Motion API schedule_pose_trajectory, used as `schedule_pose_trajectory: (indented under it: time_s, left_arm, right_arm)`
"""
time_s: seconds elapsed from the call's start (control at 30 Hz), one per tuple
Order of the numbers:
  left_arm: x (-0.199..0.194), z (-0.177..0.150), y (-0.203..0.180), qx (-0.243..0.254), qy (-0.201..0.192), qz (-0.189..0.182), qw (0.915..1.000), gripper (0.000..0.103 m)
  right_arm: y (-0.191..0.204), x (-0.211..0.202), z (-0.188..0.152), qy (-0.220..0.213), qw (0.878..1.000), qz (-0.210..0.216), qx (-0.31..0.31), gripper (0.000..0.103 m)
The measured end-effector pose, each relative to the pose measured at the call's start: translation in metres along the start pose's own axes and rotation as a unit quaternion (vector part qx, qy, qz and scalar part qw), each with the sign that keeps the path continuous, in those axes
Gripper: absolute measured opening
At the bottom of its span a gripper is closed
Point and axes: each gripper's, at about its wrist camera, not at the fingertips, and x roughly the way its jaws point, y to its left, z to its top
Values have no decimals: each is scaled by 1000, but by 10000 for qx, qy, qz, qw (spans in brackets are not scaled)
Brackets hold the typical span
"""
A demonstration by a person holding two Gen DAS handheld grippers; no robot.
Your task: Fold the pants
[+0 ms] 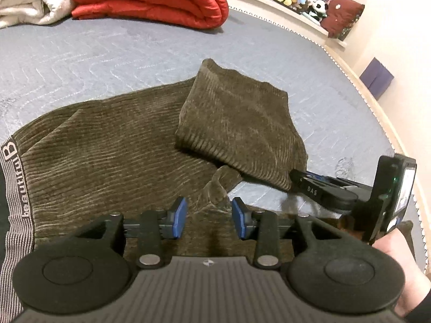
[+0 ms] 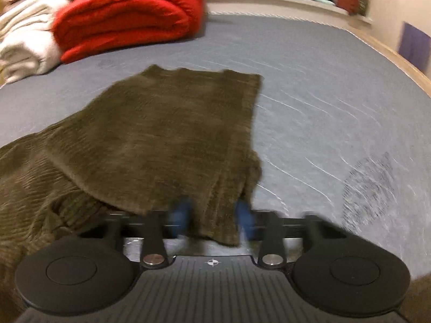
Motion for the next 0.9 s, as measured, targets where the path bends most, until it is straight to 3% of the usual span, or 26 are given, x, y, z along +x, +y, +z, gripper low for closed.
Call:
schedule_pose_trajectory:
  time_s: [0.2,0.33,0.47,0.53,0.63,0.67,0.77,0.9]
  left_arm:
    - [-13,5,11,-319,-203,33,9993,41]
    - [-25,10,23,-579,-408,9,9975,41]
    - [-29,11,34,-717,-407,60,9966,41]
    - [-27,12,39,-782,-373,108,9962,41]
    - [-25,14,46,-873,-322,178,9955,41]
    - [-24,14,48,-906,-303,187,9953,41]
    - [-23,14,54,-959,-262,156,9949,43]
    - [-24,15,58,-975,-282,146,9947,46]
  right_arm:
    - [27,-48,10,-764,9929,288,-861,9]
    - [59,-104,-2,-1366,9613,1232,-2050,8]
    - [79,-136,-23,-1281,9252,2322,-2716,8]
    - [85,-131,-33,-971,9241,2446,-2770,10]
    - [75,-110,-39,-437,9421,2375,-2328,14]
    - [68,-105,-37,-278,9484,2379,-2075,22]
    - [36,-97,-26,-128,9661,2354,-1053,67]
    - [-6,-80,-18,102,9621,2715,246,71]
